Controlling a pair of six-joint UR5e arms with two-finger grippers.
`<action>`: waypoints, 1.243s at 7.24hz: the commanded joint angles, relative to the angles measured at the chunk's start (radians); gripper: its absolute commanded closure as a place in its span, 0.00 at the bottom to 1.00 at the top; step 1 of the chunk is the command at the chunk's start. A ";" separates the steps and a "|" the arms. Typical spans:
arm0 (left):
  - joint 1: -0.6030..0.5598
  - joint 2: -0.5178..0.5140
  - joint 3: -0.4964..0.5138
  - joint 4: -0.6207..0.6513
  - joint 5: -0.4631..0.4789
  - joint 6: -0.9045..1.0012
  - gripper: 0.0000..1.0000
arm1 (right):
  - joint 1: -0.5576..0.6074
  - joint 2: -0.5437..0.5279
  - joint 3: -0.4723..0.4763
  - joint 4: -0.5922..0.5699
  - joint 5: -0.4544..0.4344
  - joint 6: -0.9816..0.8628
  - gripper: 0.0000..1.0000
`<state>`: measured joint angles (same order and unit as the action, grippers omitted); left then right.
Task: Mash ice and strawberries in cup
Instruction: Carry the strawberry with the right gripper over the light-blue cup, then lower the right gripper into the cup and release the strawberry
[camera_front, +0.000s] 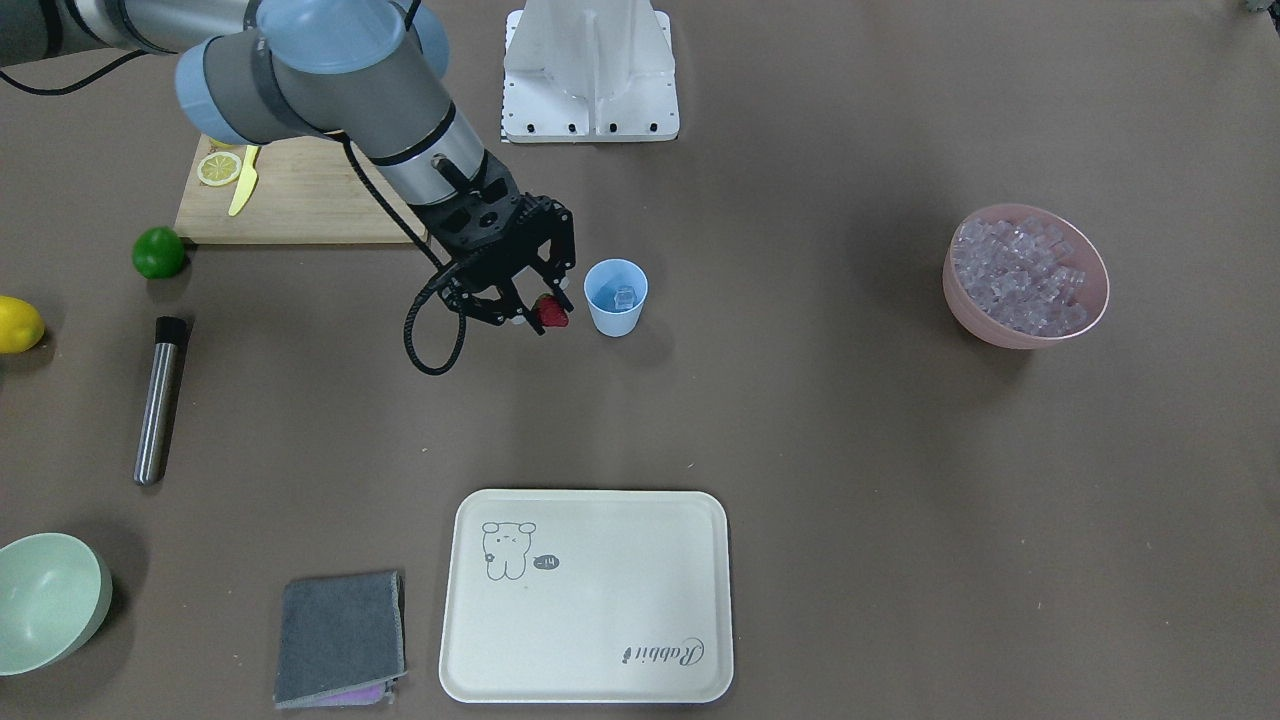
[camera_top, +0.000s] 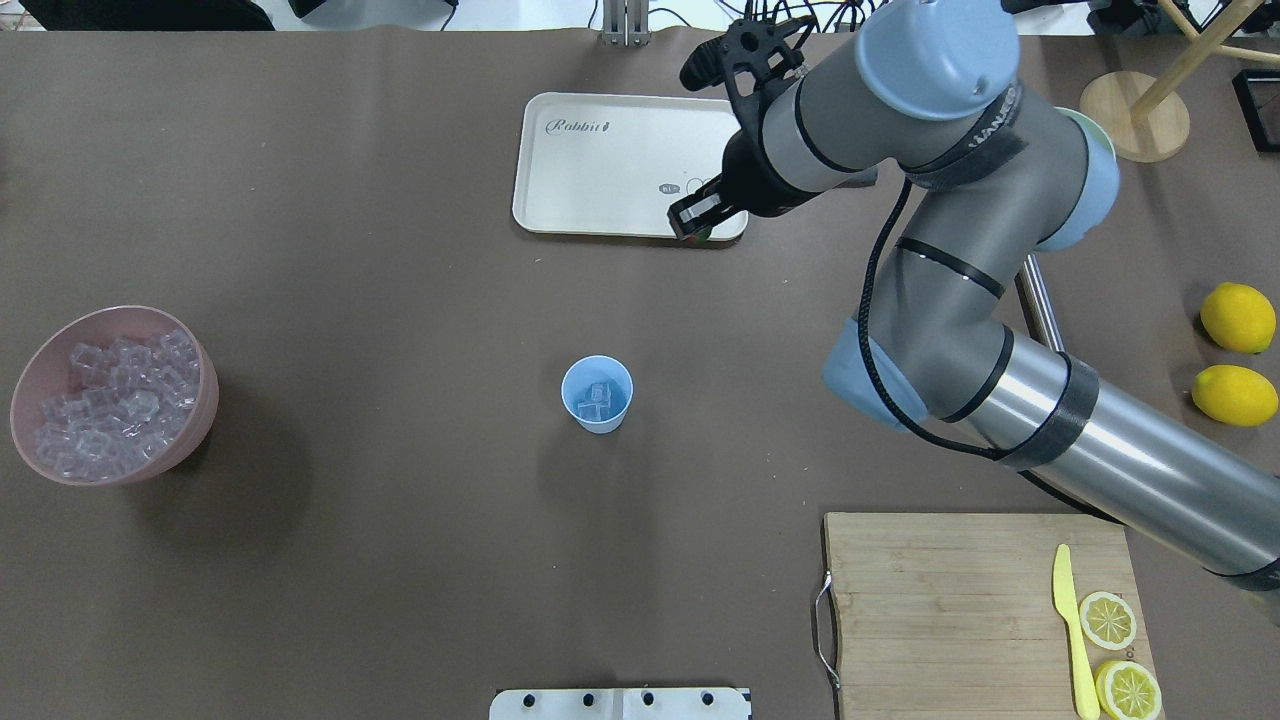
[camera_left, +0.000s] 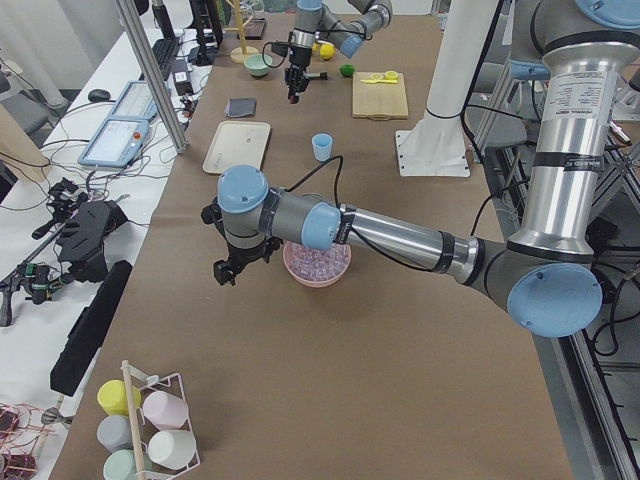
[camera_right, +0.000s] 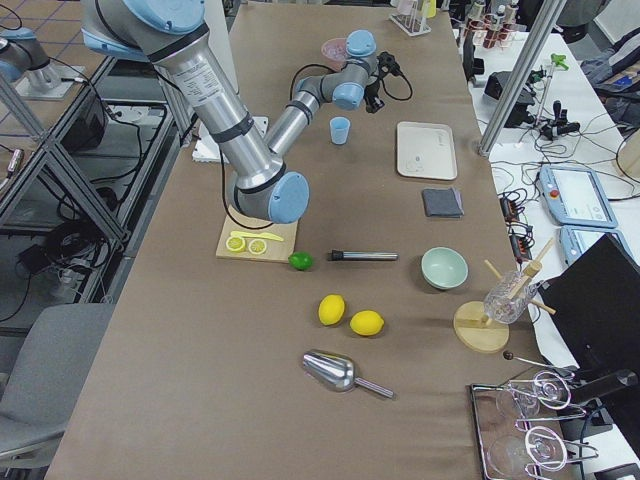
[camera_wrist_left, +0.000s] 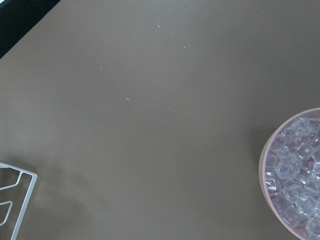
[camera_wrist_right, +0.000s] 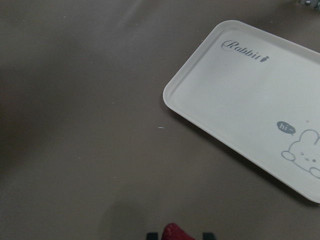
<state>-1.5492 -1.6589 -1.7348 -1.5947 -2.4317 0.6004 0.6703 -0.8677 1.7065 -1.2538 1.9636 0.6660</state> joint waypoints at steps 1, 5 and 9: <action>0.000 0.016 0.003 -0.002 0.000 0.002 0.03 | -0.058 0.018 -0.004 0.001 -0.046 0.015 1.00; 0.001 0.001 0.020 -0.004 0.000 -0.002 0.03 | -0.127 0.022 -0.047 0.002 -0.106 0.015 1.00; 0.001 0.001 0.029 -0.025 0.000 -0.002 0.03 | -0.211 0.019 -0.067 0.002 -0.205 0.017 1.00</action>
<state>-1.5478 -1.6582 -1.7108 -1.6166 -2.4313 0.5974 0.4833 -0.8475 1.6443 -1.2519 1.7917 0.6815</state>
